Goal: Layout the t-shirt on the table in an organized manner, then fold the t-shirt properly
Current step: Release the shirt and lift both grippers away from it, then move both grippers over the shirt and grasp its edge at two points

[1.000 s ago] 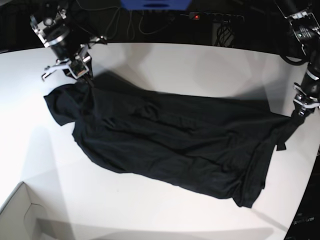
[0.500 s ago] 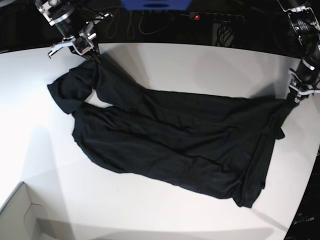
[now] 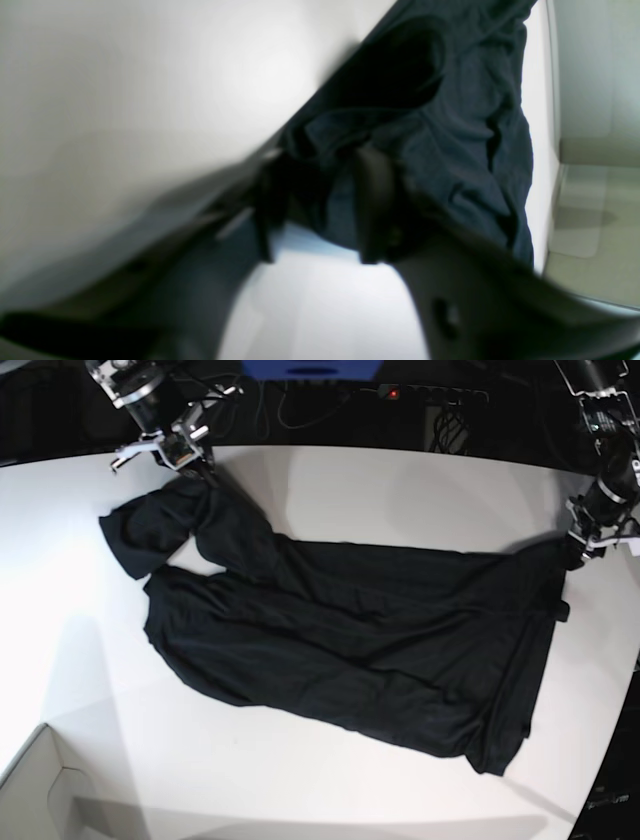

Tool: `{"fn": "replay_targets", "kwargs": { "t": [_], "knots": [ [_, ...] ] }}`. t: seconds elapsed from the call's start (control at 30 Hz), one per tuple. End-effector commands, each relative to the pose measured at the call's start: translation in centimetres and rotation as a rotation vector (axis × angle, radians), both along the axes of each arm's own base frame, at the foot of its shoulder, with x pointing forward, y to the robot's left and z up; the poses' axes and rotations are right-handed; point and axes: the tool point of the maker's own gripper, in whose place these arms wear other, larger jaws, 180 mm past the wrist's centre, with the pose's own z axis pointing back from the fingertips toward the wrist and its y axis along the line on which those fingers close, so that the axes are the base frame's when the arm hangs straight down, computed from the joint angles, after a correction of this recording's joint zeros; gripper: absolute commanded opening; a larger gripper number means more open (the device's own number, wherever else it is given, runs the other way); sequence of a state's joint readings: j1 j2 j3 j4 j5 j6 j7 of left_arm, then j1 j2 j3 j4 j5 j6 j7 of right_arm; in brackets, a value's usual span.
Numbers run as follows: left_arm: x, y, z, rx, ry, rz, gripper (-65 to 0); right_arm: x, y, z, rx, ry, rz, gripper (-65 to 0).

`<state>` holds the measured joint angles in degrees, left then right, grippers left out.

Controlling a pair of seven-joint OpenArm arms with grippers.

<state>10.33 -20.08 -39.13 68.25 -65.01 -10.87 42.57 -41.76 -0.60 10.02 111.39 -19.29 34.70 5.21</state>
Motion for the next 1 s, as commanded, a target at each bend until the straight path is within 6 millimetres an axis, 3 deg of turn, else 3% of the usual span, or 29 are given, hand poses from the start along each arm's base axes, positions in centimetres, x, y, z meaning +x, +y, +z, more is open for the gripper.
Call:
{"fn": "replay_targets", "kwargs": {
  "t": [0.0, 0.17, 0.23, 0.4, 0.53, 0.7, 0.87, 0.97],
  "knots": [
    [0.9, 0.8, 1.6, 0.010, -0.051, 0.006, -38.4, 0.2, 0.8, 1.1, 0.032, -0.040, 0.014, -65.0],
    [1.2, 0.6, 2.1, 0.012, -0.068, 0.000, -30.9, 0.4, 4.4, 1.7, 0.112, -0.049, 0.061, -65.0],
    [1.7, 0.3, 3.3, 0.030, -0.097, -0.015, -30.6, 1.7, 5.6, 2.6, 0.149, -0.088, 0.051, -65.0],
    [2.8, -0.5, 6.6, 0.059, -0.184, -0.050, -30.5, 4.8, 6.7, 4.5, 0.209, -0.170, 0.005, -65.0],
    [2.6, 0.4, 8.8, 0.038, -0.258, -0.012, -30.5, 6.5, 7.9, 5.0, 0.199, -0.171, 0.027, -65.0],
    [1.9, -0.6, 9.9, 0.010, -0.292, -0.028, -30.4, 8.3, 9.0, 5.2, 0.163, -0.152, 0.054, -65.0],
    [1.1, -5.2, 9.0, -0.063, -0.293, -0.083, -30.3, 10.1, 10.0, 6.2, 0.146, -0.173, 0.082, -65.0],
    [0.6, -10.0, 7.0, -0.112, -0.232, -0.188, -30.3, 11.0, 9.9, 6.7, 0.132, -0.185, 0.082, -65.0]
  ]
}}
